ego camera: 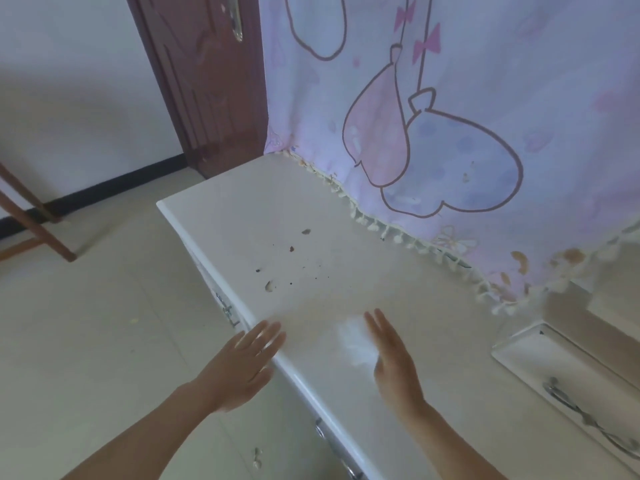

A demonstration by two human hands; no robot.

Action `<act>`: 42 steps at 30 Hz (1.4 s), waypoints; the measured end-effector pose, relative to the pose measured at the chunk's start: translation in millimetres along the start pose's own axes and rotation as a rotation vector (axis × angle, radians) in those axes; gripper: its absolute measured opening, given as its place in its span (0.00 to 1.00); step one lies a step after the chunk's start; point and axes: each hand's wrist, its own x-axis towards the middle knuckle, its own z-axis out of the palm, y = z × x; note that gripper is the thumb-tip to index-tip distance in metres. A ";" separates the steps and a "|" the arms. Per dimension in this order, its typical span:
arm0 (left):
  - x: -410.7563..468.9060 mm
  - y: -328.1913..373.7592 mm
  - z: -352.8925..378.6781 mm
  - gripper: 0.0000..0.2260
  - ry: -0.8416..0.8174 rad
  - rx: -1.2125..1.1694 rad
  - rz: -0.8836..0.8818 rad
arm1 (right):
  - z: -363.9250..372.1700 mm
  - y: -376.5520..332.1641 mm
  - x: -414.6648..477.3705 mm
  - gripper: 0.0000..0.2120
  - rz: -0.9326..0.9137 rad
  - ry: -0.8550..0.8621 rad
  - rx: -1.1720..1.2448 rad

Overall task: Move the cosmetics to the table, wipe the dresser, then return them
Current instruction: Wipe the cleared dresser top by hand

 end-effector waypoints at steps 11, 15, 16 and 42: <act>55.0 -126.0 -29.1 0.35 0.118 -0.006 -0.141 | 25.5 32.8 53.8 0.20 0.643 -0.022 -0.297; 72.0 -153.0 -38.6 0.37 0.104 0.027 -0.127 | 70.2 -27.8 59.1 0.27 0.182 -0.004 -0.375; 75.3 -158.7 -37.9 0.37 0.096 0.047 -0.123 | 81.9 -48.6 53.1 0.28 0.044 -0.050 -0.375; 106.3 -212.2 -34.5 0.41 0.215 -0.024 -0.141 | 67.5 12.9 141.8 0.22 0.487 0.053 -0.148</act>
